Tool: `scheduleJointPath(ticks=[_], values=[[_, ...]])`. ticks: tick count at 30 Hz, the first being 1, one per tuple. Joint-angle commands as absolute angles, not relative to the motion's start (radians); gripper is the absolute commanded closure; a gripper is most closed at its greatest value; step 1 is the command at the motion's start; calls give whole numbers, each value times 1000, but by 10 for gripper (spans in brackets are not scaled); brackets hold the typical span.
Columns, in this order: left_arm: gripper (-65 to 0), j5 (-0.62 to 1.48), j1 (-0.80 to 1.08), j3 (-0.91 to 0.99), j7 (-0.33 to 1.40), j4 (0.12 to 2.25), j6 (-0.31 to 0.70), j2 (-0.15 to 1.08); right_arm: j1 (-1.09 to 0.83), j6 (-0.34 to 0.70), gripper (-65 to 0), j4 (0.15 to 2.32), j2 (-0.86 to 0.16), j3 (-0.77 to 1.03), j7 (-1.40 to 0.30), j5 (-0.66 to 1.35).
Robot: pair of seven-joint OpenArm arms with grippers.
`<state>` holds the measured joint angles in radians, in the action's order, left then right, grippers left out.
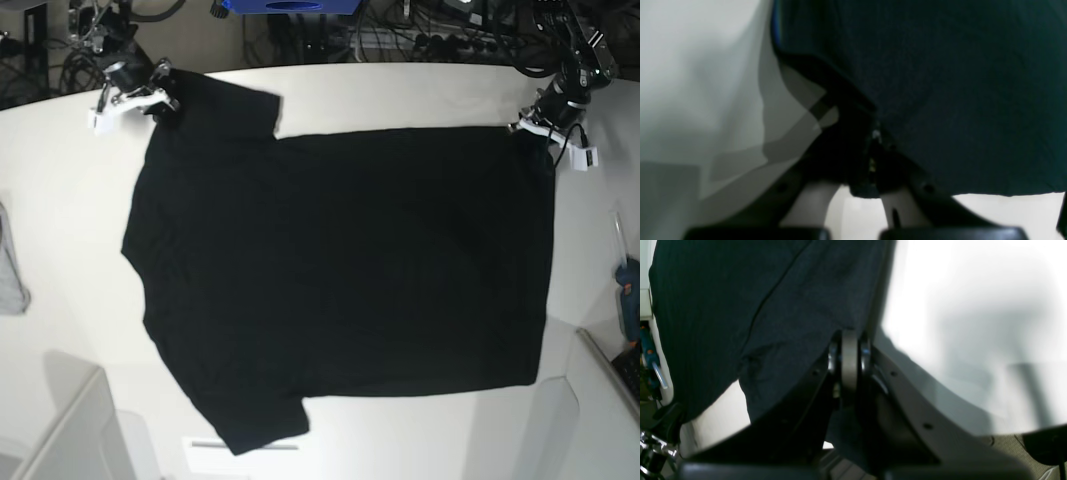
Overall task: Fold the T-shirt properly
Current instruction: 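Grasp the shirt's shoulder corners with both grippers and lift slightly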
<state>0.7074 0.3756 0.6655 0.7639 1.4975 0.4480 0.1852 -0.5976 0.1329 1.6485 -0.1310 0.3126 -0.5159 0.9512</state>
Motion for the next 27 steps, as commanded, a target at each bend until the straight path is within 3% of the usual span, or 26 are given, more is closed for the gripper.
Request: scheduleJointPath(ticks=[1,8,27], values=[[0,680,400,667,796,1508,437,189,-619,116,0,1652,-139,317,-538,928],[0,682,475,668,792,1511,441,193,-717,211,0,1728,-133,317,-495,928],[0,687,628,668,796,1781,441,182,-769,257,0,1886,-133,317,-483,928]])
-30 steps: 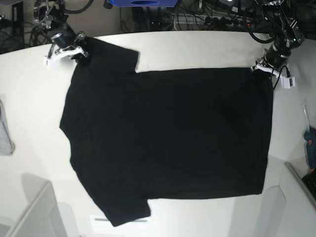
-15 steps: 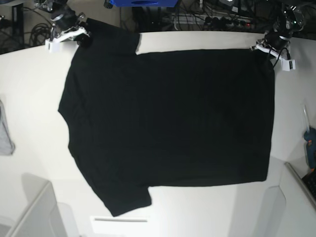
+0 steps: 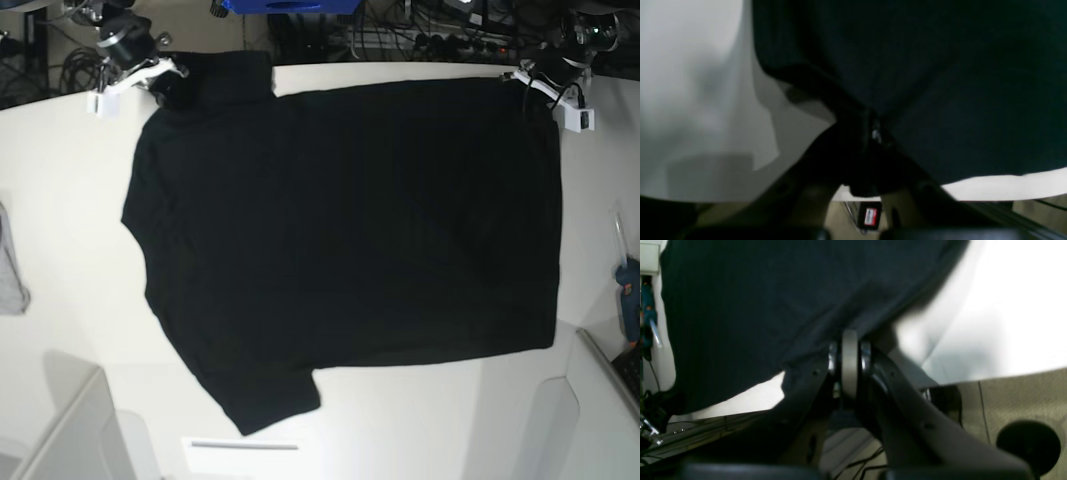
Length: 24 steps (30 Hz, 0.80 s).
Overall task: Fold the T-shirt properly
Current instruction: 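Grasp the shirt's shoulder corners with both grippers and lift slightly, then pull the held shoulders apart and drag the shirt toward the robot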
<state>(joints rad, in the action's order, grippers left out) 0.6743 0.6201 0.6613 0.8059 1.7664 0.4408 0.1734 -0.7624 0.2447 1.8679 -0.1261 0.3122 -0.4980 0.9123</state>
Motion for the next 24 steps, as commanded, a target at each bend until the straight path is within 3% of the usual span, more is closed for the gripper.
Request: scheduleJointPath(ticks=[1,11,18,24], values=[[0,697,630,668,796,1797,441,171,-768,257,0,1896,-136,317,-483,928],[0,825,581,670,796,1807,433,166,-642,255,0,1902,-139,317,-513,928],[0,826,512,670,796,1802,323,168,-479,252,0,1897,-139,366,-682,928],[0,825,443,668,796,1753,308,168,-361,176,0,1857,-139,366,-745,928]])
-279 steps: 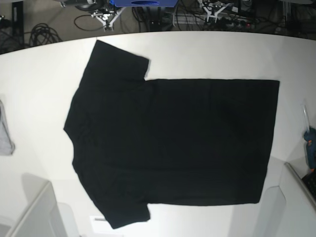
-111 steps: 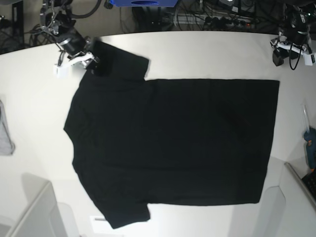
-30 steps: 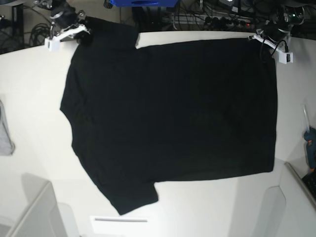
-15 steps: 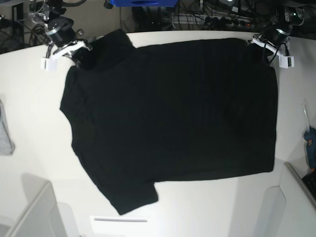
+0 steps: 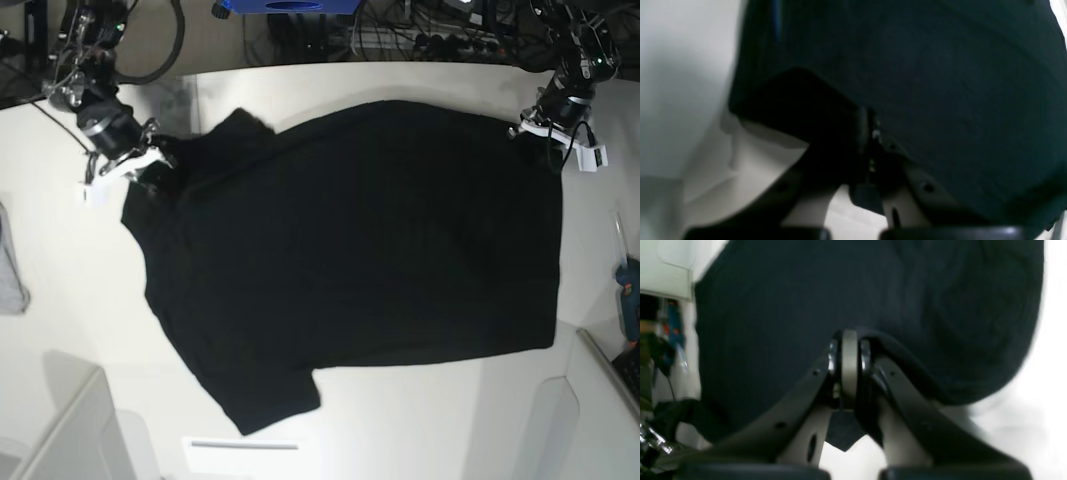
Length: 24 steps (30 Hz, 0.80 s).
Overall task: Fold the T-shirt properly
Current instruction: 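Pull the held shoulders apart and drag the shirt toward the robot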
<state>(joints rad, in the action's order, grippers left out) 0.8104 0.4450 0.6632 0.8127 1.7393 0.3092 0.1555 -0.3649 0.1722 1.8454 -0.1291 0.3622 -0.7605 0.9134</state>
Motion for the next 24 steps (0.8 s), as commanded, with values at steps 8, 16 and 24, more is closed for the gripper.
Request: scheduleJointPath(ticks=[8,16,24], values=[[0,825,364,668,796,1684,274,170,-246,176,0,1727,-139,363,-757,926],[0,825,302,668,796,1629,269,171,-162,174,0,1641,-139,361,-763,926],[0,825,249,661,796,1618,202,173,-97,174,0,1610,-133,361,-763,848]])
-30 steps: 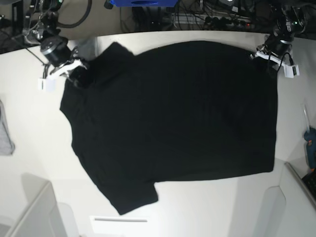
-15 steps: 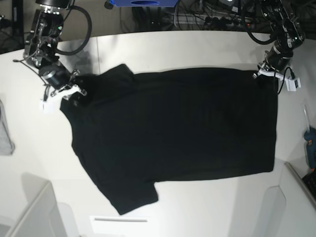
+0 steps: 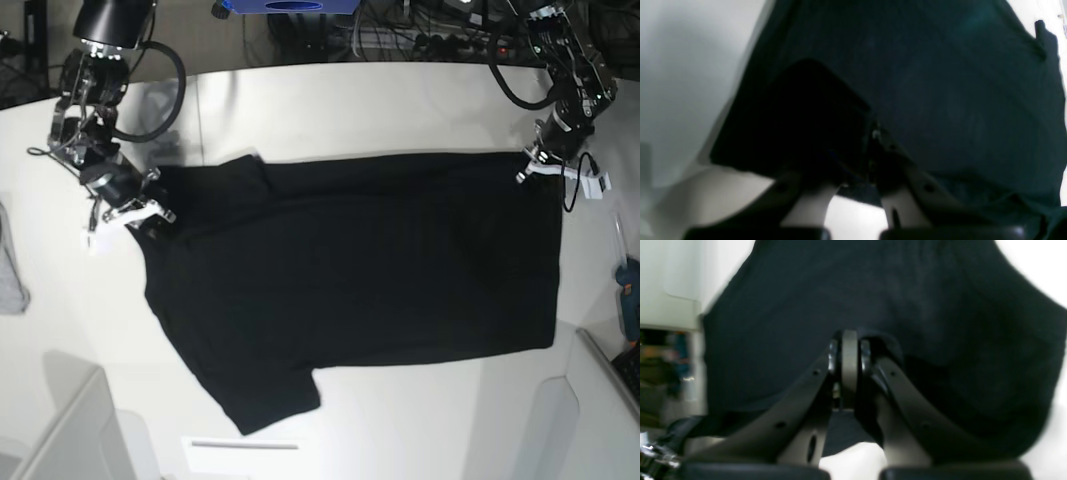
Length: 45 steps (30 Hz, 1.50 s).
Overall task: Fold the T-shirt properly
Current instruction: 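Pull the held shoulders apart and drag the shirt toward the robot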
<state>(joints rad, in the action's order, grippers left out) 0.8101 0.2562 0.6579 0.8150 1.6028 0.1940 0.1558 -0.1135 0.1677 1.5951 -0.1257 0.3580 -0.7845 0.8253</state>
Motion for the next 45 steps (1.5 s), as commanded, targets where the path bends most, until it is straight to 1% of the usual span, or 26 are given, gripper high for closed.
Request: scheduleJointPath(ticks=[1,7,15,19,24,29,36,45], values=[[0,825,245,661,797,1618,200,173,-93,174,0,1610,-131,361,-763,826],[0,823,211,659,797,1598,199,188,-56,174,0,1606,-130,361,-763,809],[0,823,157,657,797,1498,199,211,-2,174,0,1511,-130,358,-763,809],[0,820,128,657,796,1489,199,214,31,174,0,1480,-137,298,-757,809],[0,733,111,657,796,1489,199,213,77,174,0,1425,-134,294,-757,808],[0,719,71,657,796,1455,199,209,108,174,0,1382,-137,292,-757,808],[0,719,30,657,796,1402,199,211,133,174,0,1334,-137,291,-756,806],[0,717,-4,657,796,1389,199,213,145,174,0,1326,-139,291,-760,806]])
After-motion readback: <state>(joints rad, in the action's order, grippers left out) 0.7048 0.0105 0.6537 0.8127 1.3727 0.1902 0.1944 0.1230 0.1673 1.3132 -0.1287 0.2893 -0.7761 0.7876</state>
